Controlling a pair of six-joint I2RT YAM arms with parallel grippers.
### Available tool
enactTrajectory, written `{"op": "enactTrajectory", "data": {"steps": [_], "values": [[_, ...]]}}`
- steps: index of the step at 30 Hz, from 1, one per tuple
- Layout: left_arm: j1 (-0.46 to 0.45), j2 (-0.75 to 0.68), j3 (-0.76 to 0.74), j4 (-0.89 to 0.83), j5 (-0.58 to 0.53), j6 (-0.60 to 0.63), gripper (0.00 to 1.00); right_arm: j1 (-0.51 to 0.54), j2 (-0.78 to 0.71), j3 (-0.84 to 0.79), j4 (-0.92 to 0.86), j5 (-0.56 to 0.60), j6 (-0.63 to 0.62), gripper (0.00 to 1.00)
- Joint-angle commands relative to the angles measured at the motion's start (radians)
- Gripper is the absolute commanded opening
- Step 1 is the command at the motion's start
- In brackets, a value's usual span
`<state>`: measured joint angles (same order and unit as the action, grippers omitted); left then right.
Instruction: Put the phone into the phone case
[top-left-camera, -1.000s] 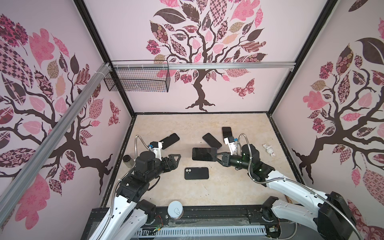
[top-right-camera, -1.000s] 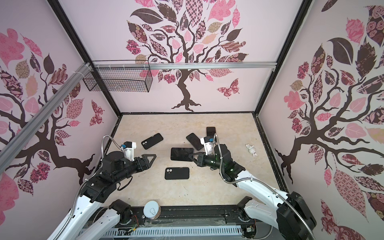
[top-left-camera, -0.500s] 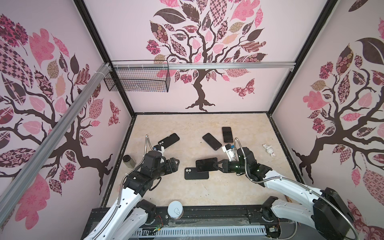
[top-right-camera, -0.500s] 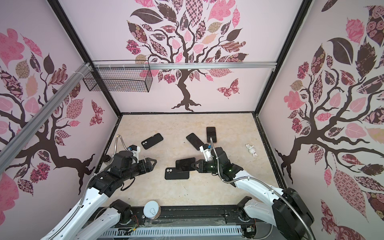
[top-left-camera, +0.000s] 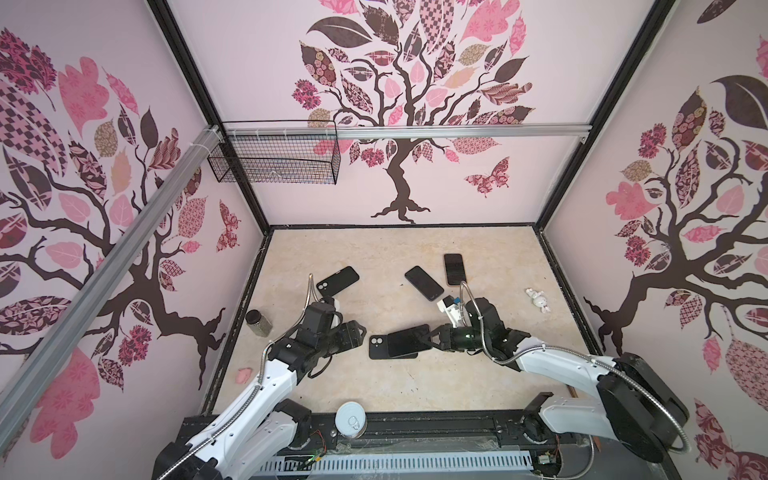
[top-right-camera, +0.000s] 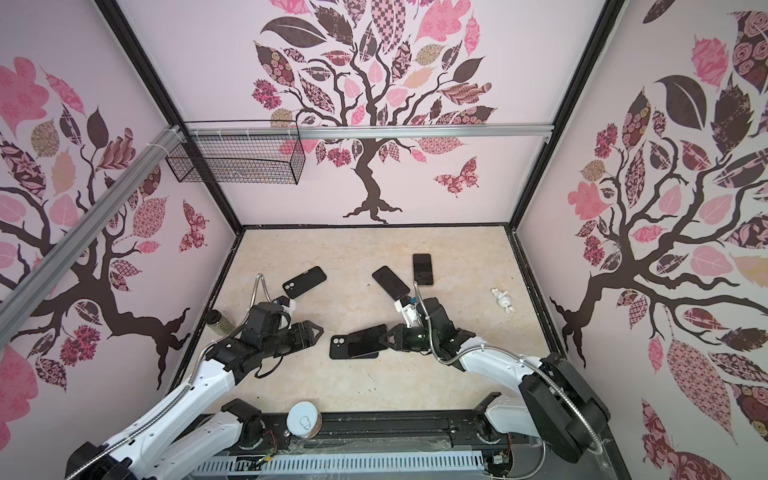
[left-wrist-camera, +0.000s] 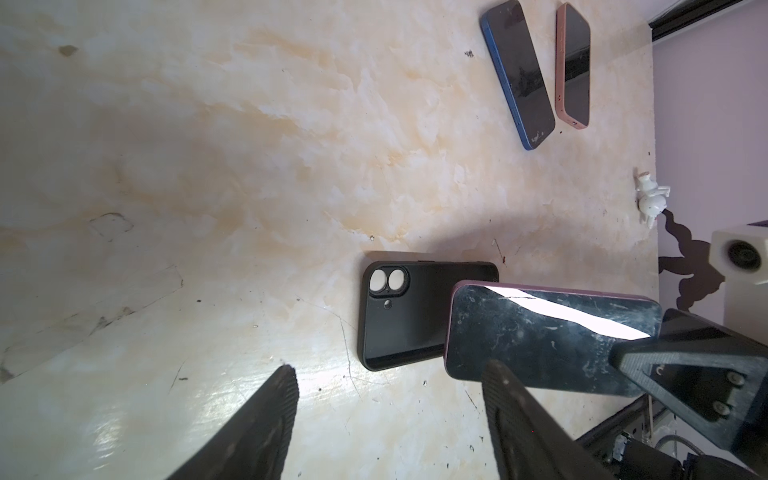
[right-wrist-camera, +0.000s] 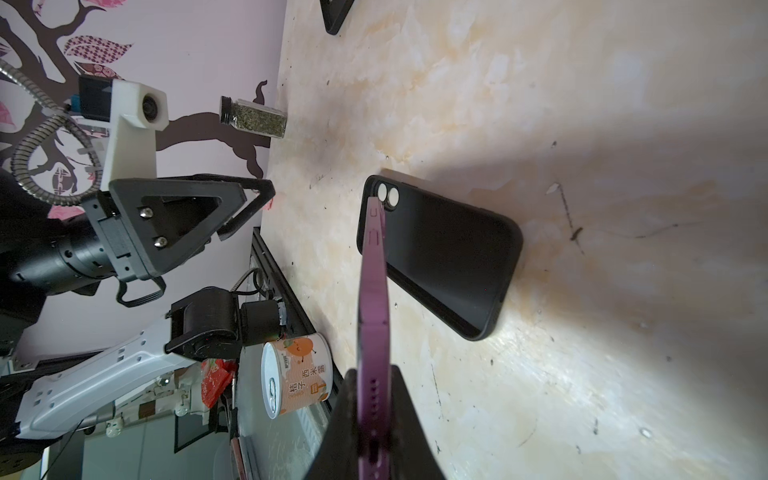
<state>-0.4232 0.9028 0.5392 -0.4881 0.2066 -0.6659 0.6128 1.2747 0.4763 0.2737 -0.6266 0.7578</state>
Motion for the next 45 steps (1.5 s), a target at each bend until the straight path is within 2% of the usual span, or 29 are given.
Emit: {"op": "enactTrajectory", "data": {"steps": [1, 7, 15, 39, 45], "values": [[0.002, 0.039, -0.046, 0.075, 0.035, -0.009, 0.71, -0.003, 0.045, 0.006, 0.109, -0.06, 0.03, 0.0], [-0.003, 0.095, -0.064, 0.13, 0.041, 0.002, 0.66, -0.003, 0.113, 0.002, 0.224, -0.102, 0.098, 0.0], [-0.006, 0.152, -0.099, 0.221, 0.079, -0.019, 0.55, -0.002, 0.172, 0.008, 0.285, -0.114, 0.138, 0.0], [-0.023, 0.278, -0.119, 0.292, 0.098, -0.032, 0.44, 0.016, 0.325, 0.027, 0.404, -0.143, 0.186, 0.0], [-0.024, 0.299, -0.121, 0.305, 0.109, -0.029, 0.37, 0.02, 0.357, 0.035, 0.421, -0.145, 0.187, 0.0]]}}
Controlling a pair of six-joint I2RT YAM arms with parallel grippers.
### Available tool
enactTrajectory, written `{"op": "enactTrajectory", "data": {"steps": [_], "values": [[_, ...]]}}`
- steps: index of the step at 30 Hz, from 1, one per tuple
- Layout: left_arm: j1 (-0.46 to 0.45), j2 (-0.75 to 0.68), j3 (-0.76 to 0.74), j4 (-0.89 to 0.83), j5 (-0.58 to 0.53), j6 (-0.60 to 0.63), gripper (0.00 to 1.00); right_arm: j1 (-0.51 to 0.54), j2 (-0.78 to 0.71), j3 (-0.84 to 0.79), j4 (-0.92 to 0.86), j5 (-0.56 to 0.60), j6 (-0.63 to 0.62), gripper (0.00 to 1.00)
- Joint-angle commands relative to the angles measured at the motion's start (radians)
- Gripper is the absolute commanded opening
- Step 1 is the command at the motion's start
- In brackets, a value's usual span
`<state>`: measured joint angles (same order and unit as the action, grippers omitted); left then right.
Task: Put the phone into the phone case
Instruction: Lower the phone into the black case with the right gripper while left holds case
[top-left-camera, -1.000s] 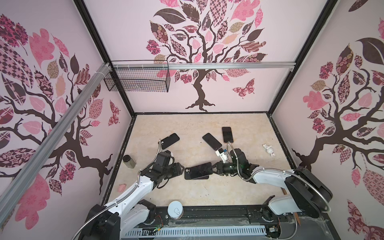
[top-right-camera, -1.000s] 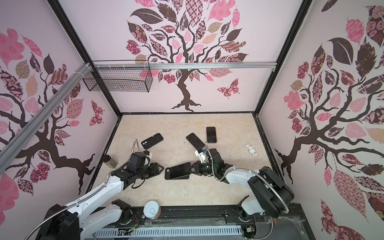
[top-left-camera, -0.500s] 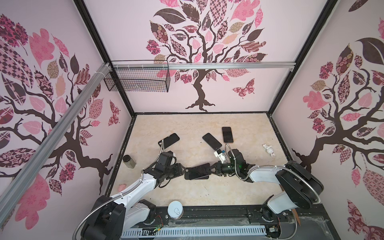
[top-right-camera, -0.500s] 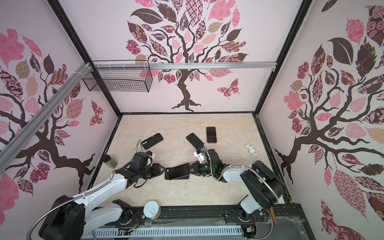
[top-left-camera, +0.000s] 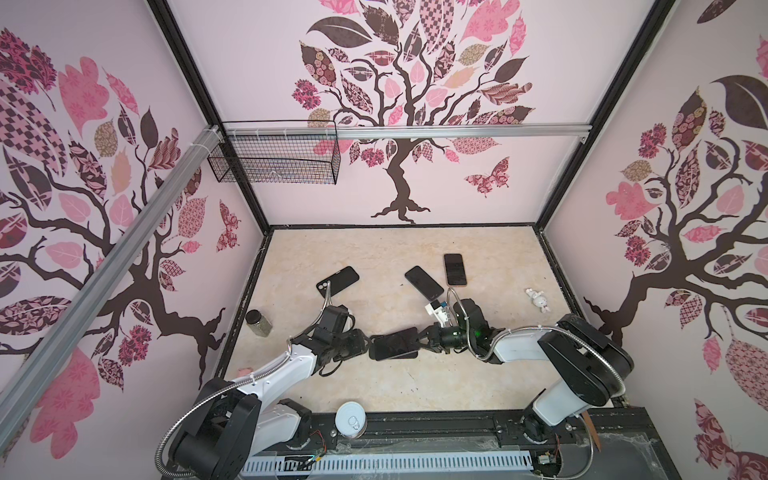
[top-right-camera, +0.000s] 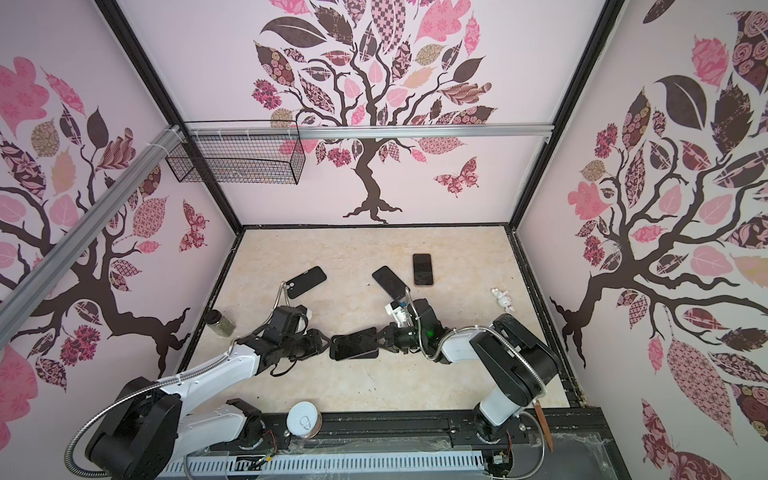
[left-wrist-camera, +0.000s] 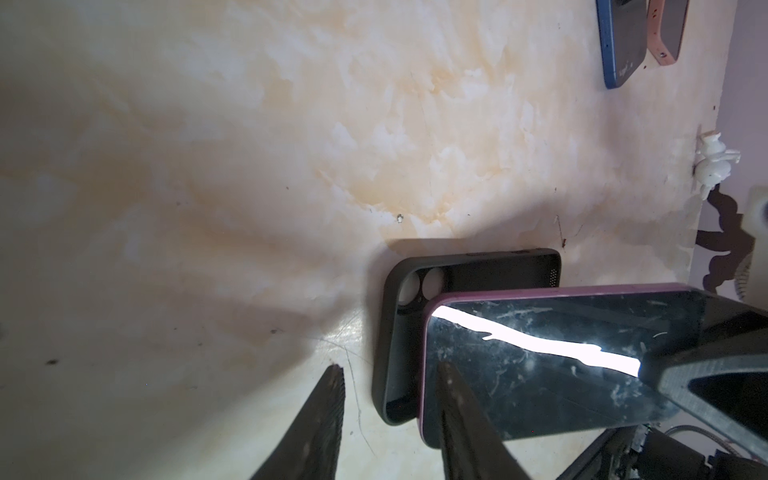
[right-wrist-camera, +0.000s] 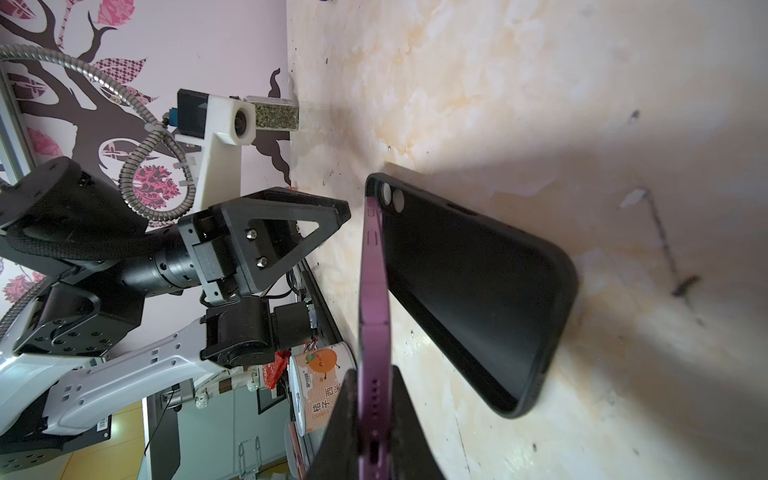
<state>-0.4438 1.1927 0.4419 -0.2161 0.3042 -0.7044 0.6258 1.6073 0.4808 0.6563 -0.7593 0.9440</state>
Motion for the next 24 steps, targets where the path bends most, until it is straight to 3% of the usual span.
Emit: {"op": "enactTrajectory", "data": {"steps": [1, 24], "values": [[-0.004, 0.013, -0.023, 0.035, 0.013, 0.009, 0.36, 0.008, 0.029, 0.031, 0.041, -0.013, 0.001, 0.0], [-0.004, 0.065, -0.031, 0.087, 0.056, 0.001, 0.27, 0.009, 0.103, 0.067, 0.046, 0.003, 0.007, 0.0]]}}
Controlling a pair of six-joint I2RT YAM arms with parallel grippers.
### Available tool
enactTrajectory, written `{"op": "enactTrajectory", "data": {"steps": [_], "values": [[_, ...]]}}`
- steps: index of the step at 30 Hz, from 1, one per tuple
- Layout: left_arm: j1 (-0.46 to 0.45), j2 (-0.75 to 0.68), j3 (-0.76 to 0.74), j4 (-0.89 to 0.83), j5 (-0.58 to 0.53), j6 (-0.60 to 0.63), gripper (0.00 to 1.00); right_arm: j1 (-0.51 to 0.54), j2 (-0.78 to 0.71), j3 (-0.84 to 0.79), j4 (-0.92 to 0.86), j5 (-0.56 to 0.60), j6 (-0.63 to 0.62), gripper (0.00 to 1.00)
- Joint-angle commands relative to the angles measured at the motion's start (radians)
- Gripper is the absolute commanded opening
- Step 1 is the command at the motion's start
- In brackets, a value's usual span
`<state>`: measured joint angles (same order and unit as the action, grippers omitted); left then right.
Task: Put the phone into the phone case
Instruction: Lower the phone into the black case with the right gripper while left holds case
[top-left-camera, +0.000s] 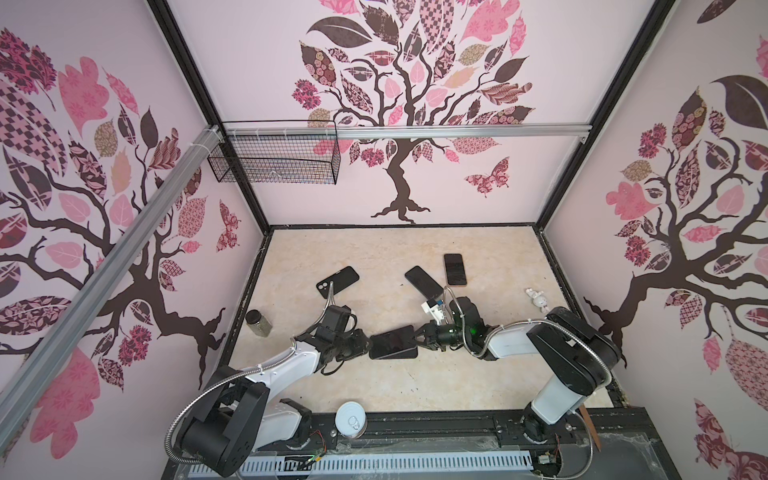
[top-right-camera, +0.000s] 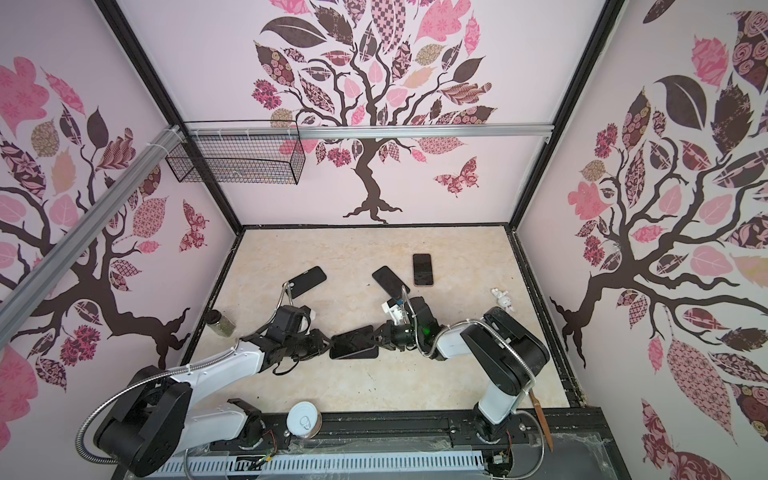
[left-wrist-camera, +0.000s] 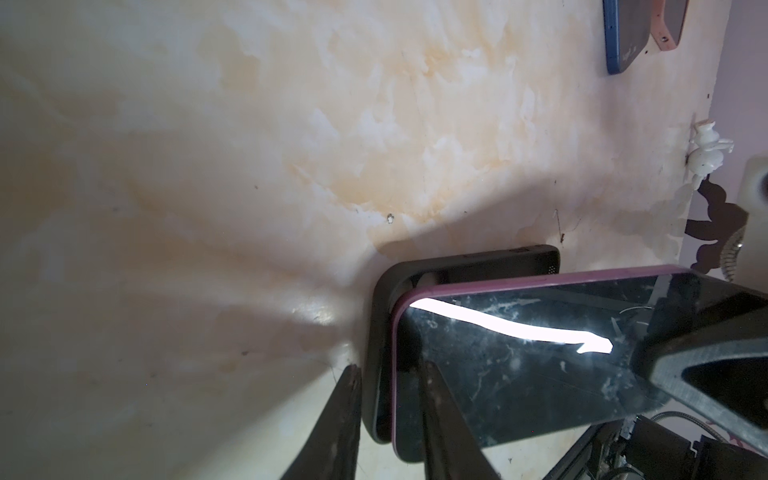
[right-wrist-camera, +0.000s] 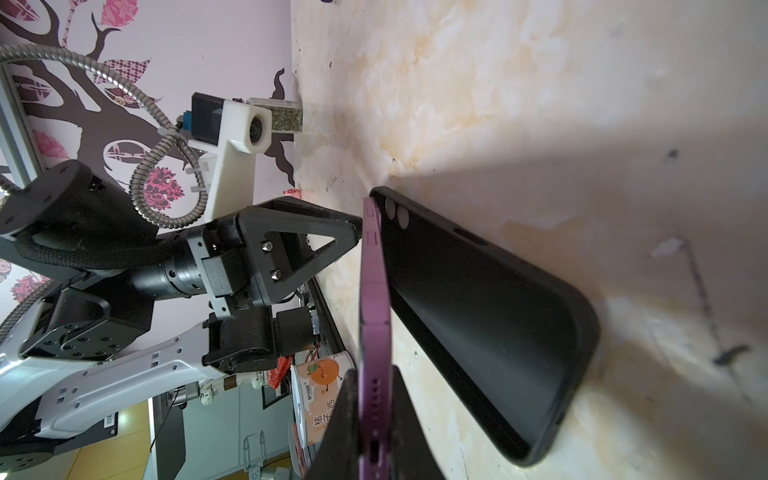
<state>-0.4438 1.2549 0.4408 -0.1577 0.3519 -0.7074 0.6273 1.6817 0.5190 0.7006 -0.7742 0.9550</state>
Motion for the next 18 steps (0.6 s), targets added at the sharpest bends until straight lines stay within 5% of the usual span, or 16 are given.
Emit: {"op": "enactTrajectory", "data": {"steps": [1, 18], "values": [[-0.003, 0.003, -0.03, 0.029, 0.009, 0.005, 0.27, 0.008, 0.029, 0.031, -0.003, 0.023, -0.005, 0.0], [-0.004, 0.026, -0.039, 0.041, 0.024, 0.008, 0.2, 0.009, 0.042, 0.042, -0.056, 0.056, -0.015, 0.03]]}}
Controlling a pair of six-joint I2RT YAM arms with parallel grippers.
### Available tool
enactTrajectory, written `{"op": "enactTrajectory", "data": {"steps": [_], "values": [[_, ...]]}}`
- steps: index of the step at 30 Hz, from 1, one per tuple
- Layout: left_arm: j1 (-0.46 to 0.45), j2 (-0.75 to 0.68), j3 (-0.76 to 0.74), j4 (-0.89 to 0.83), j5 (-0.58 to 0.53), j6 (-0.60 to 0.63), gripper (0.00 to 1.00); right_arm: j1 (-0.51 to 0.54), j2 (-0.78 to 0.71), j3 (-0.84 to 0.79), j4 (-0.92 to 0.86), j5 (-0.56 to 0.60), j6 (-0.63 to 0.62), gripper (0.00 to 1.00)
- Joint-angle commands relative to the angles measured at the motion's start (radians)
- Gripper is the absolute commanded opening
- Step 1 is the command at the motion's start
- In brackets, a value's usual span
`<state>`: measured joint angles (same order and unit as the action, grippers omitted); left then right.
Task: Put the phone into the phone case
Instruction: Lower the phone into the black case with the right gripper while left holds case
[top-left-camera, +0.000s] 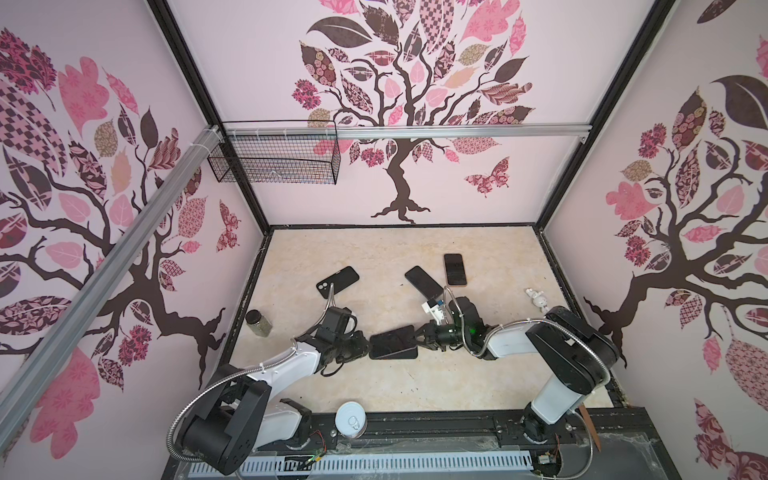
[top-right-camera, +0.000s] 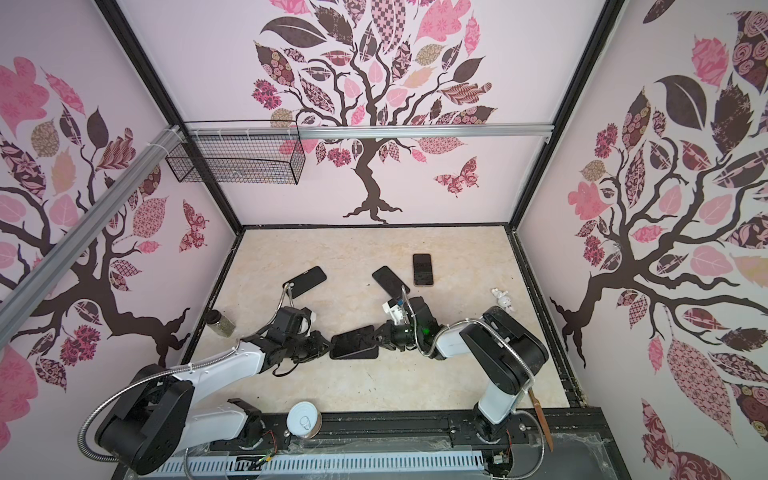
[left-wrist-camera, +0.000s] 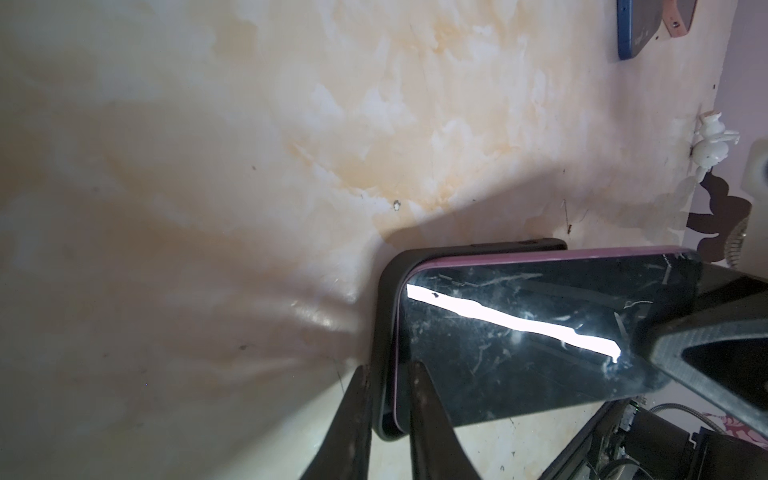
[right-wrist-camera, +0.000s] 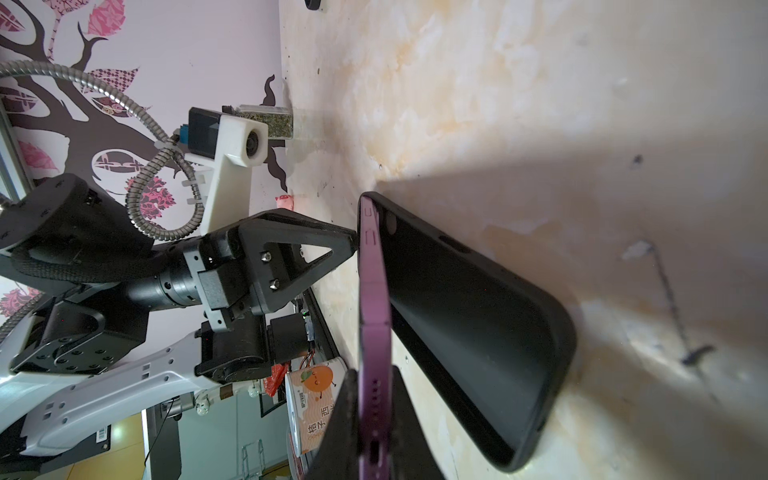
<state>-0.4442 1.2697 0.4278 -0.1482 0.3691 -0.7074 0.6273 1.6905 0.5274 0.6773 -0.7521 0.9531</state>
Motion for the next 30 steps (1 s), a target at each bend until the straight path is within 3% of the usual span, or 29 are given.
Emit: {"op": "enactTrajectory", "data": {"steps": [1, 24, 30], "values": [[-0.005, 0.014, -0.026, 0.033, 0.007, 0.007, 0.2, 0.008, 0.036, 0.034, -0.033, 0.032, -0.015, 0.04], [-0.042, 0.022, -0.035, 0.122, 0.087, -0.051, 0.2, 0.009, 0.087, 0.056, -0.063, 0.014, -0.049, 0.12], [-0.042, 0.046, -0.065, 0.199, 0.126, -0.076, 0.25, 0.011, 0.099, 0.056, -0.062, 0.004, -0.052, 0.14]]}}
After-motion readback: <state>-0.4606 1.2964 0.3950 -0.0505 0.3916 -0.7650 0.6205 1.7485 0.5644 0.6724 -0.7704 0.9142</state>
